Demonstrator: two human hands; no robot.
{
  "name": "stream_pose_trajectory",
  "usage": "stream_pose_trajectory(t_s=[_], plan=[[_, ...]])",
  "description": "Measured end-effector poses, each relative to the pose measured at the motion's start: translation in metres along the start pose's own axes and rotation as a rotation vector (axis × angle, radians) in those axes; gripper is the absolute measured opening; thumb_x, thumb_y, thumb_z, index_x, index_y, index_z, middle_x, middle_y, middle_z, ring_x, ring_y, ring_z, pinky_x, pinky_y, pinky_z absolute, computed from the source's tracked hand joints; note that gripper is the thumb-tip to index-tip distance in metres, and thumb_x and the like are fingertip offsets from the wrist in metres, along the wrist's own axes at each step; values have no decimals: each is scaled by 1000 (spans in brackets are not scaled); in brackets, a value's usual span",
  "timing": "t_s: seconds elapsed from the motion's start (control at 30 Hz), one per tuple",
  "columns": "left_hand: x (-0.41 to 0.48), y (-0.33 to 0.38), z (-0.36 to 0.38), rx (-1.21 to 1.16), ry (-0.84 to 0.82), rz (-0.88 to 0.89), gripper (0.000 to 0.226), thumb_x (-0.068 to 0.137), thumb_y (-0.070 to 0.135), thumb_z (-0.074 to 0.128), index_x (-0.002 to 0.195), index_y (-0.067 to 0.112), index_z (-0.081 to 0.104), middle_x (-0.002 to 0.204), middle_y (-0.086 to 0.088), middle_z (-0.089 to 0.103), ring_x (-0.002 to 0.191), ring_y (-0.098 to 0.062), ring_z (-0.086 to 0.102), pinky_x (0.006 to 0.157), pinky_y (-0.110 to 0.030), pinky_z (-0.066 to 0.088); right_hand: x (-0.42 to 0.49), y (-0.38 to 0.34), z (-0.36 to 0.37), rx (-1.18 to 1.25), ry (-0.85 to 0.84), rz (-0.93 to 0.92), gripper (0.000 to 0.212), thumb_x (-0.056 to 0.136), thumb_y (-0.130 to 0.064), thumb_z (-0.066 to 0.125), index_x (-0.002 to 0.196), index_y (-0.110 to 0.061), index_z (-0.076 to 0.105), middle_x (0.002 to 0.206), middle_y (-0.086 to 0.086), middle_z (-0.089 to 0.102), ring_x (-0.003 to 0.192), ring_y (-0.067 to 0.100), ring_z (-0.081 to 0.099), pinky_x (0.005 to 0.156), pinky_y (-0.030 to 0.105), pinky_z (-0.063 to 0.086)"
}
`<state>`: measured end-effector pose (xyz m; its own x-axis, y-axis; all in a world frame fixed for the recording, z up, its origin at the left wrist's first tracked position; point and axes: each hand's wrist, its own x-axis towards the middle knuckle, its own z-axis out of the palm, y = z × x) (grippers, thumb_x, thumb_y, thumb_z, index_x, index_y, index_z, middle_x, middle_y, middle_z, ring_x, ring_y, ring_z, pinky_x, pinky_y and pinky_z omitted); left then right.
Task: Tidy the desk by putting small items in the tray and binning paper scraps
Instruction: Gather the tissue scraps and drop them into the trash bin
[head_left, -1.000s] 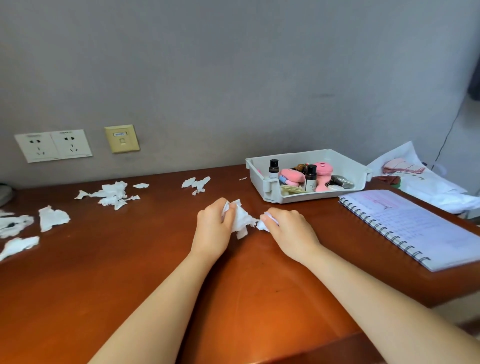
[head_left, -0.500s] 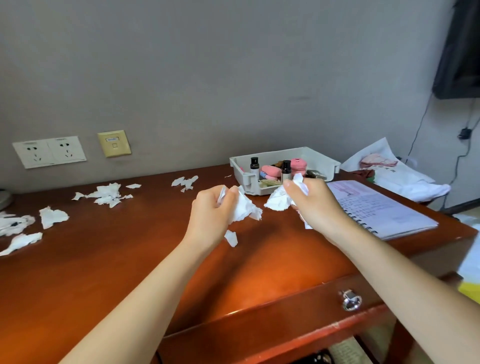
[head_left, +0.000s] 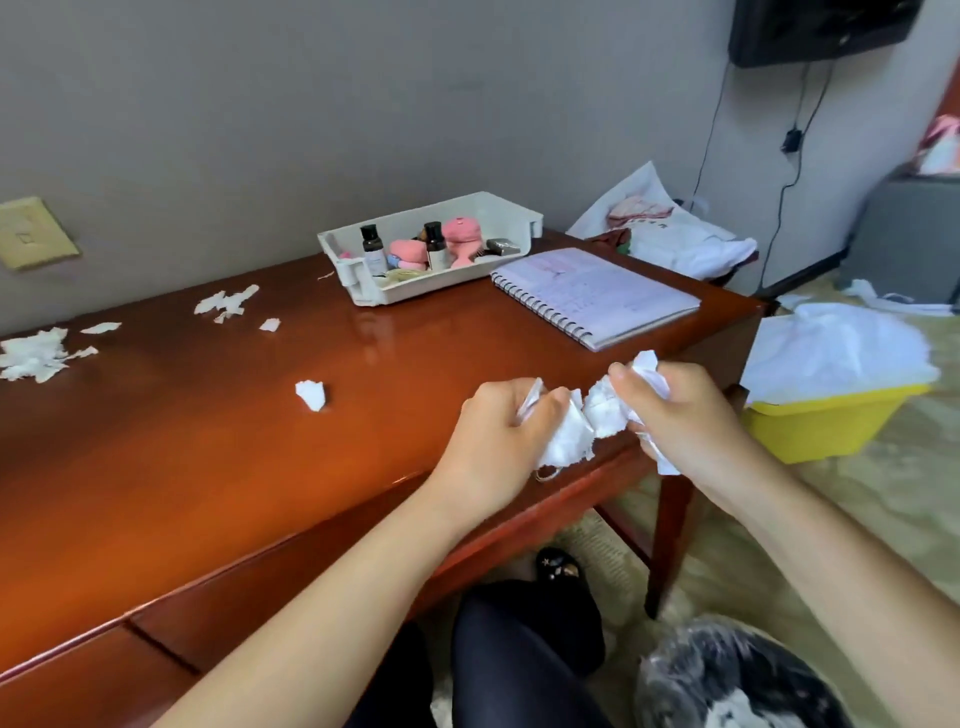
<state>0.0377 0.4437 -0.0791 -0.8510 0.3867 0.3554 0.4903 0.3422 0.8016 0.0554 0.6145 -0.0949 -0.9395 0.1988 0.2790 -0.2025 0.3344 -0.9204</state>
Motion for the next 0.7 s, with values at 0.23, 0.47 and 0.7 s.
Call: stream_pose_trajectory(t_s=[0.23,0.47,0.7], plan=[[-3,-33,97,-105,-205,-140,49,95,20,50,54,20,24,47,11,22,45,-6,21,50,-26,21,-33,81,-50,-73,88,217,48,96,-23,48,54,-18,25,37,-12,25,30,5,26,37,10,19],[-14,-73,191,-287,-362,-489,30,97,19,49,71,5,51,42,6,39,32,-2,32,38,-17,27,-71,167,-82,-143,187,484,50,95,-26,50,53,-20,24,40,-12,24,46,10,30,63,30,28],[-34,-122,288,-342,-328,-996,38,91,30,54,58,15,42,49,2,35,40,-13,32,43,-20,26,-107,254,-93,-128,232,718,48,93,-28,49,53,-23,22,47,-13,24,52,16,27,61,34,29]])
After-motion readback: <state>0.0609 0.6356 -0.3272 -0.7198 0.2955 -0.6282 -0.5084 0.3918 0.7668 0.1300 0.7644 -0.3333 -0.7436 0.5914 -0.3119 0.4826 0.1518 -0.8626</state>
